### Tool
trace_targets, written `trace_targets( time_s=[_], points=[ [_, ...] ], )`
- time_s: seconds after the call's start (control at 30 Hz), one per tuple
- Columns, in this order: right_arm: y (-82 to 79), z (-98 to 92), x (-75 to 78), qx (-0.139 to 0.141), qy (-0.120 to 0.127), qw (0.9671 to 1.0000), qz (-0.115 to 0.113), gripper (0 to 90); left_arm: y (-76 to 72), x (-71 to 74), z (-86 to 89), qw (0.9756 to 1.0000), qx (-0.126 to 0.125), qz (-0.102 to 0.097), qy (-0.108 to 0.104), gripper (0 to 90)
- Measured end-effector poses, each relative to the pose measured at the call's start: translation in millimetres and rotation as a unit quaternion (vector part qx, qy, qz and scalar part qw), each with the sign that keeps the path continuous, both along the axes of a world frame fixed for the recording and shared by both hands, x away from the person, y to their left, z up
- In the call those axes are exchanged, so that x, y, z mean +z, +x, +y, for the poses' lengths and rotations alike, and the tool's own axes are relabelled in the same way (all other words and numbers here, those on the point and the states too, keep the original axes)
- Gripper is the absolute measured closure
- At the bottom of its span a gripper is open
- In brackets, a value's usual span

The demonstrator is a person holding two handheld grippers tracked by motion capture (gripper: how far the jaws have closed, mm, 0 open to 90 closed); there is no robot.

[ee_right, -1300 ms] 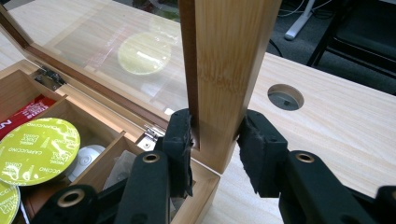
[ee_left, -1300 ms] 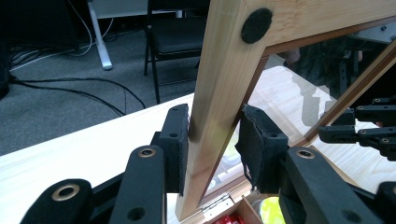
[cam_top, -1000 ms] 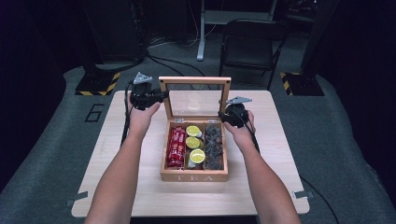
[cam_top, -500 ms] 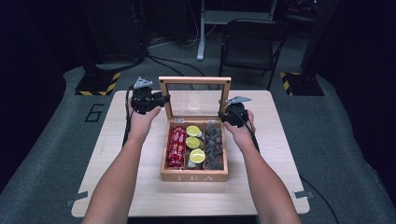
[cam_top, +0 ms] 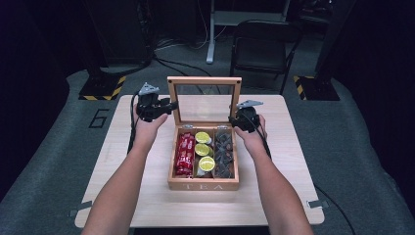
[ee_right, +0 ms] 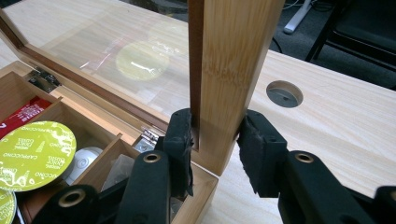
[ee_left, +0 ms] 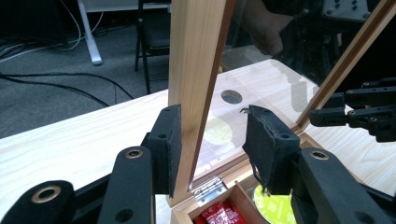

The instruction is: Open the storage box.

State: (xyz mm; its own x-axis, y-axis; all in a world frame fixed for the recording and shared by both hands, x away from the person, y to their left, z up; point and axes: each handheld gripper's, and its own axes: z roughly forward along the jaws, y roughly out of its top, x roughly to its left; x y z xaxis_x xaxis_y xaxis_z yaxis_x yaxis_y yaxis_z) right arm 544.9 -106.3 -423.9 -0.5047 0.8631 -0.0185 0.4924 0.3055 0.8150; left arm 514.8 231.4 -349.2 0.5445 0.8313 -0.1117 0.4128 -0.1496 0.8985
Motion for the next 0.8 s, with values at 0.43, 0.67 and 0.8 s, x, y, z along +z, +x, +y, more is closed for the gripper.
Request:
trace_targets(
  time_s=[0.43, 0.67, 0.8],
  points=[
    [3.7, -0.1, 1.2, -0.001, 0.002, 0.9999, 0.011, 64.4, -2.8, -3.1, 11.6, 0.9999, 0.009, 0.005, 0.001, 55.8],
    [10.6, -0.4, 1.7, -0.004, 0.004, 0.9997, 0.022, 64.3, -4.7, -5.5, 11.1, 1.0000, 0.004, 0.005, 0.003, 55.9],
    [13.7, -0.2, 1.3, -0.013, 0.012, 0.9993, 0.031, 64.1, -4.7, -5.8, 10.4, 1.0000, 0.002, 0.005, 0.004, 55.9]
  ],
)
